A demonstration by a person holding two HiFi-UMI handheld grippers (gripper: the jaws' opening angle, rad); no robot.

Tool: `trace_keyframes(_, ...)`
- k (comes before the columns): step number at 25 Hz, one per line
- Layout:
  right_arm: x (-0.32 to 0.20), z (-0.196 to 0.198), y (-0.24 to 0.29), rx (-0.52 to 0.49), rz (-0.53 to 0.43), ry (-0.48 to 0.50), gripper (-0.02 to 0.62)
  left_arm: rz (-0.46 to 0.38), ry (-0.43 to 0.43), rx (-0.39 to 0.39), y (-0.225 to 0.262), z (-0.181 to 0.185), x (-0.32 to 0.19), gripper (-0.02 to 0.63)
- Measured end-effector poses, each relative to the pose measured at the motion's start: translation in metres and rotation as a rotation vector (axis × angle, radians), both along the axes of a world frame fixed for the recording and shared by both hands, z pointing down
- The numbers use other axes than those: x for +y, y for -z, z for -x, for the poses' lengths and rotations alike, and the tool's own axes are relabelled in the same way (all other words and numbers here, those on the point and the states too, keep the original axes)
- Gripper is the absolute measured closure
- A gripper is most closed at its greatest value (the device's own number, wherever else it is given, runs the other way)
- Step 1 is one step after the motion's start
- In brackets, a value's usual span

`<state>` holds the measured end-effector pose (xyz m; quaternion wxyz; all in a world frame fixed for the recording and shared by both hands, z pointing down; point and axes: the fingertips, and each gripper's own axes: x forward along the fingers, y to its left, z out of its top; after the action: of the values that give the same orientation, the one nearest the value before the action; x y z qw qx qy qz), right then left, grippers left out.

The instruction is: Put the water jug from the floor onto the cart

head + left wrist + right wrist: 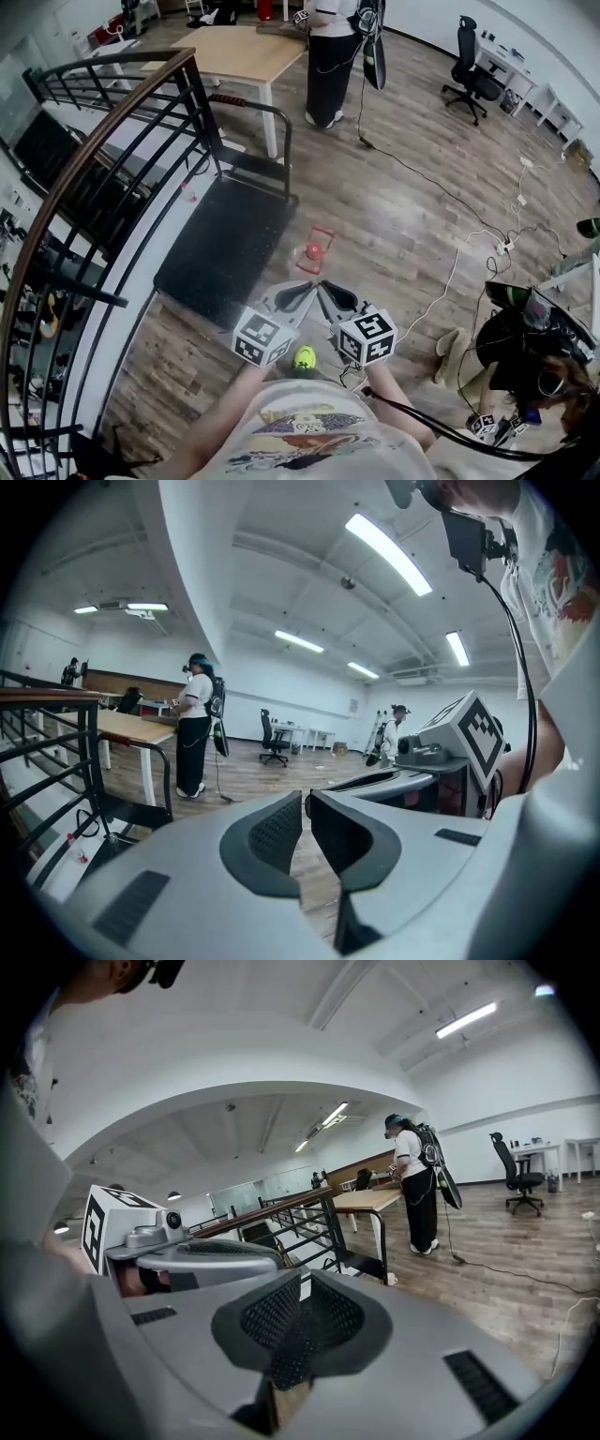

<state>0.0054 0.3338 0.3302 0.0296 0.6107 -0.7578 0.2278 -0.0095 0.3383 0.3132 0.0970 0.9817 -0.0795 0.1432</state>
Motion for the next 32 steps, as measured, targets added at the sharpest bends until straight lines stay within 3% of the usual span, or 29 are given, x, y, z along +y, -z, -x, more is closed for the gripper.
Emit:
trace_keyframes(11,-0.017,-0.023,-0.036,-0.002,0.033,-0.054,0.568,-0.014,-0.030,-0.036,-0.034,-0.023,-0.021,0.591)
trace_keyframes(18,-0.032,-0.050,-0.018,-0.006,0.050,-0.094,0.568,0.019,-0.060,-0.026,-0.017,-0.051,-0.039,0.591)
trace_keyframes(24,-0.070,-0.067,-0.009,-0.025,0.068,-0.113,0.566,0.016,-0.087,-0.030,-0.009,-0.067,-0.078,0.585)
trace_keyframes(32,-0.132,-0.084,-0.014,-0.015,0.087,-0.185,0.565,0.011,-0.152,-0.046,-0.015,-0.081,-0.144,0.531)
